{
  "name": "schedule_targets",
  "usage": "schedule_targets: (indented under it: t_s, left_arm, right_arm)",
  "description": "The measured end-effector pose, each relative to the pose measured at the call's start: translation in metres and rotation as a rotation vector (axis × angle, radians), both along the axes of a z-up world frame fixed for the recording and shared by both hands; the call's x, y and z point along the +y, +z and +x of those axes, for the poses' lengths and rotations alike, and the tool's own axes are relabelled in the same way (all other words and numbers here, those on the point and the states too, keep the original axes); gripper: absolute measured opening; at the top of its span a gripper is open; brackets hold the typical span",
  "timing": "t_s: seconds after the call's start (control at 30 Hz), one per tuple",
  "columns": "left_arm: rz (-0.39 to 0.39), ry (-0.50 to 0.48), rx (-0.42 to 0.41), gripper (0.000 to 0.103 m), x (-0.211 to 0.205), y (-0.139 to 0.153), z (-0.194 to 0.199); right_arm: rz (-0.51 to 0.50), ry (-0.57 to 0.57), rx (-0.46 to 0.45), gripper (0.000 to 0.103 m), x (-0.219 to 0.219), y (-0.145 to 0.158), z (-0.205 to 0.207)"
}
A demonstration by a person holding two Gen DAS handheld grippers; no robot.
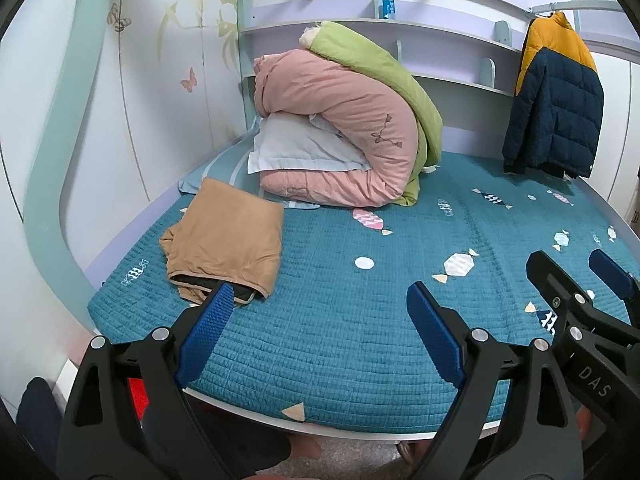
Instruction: Fold large clothes
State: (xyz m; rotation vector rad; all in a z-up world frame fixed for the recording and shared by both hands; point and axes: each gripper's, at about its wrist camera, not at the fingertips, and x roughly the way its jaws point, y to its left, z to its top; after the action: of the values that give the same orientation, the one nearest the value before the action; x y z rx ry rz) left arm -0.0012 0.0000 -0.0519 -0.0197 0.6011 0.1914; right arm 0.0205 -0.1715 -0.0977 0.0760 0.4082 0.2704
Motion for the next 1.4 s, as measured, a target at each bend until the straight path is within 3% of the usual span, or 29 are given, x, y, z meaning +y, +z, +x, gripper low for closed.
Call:
schedule_targets:
  t_s: [1.4]
  left_arm:
    - [-0.008,0.018,0.002,0.091,-0.0033,0.0045,-0.0022]
  right_arm:
    - [0.026,0.01,0.009,0.095,0.0014,0.0014,-0.0049]
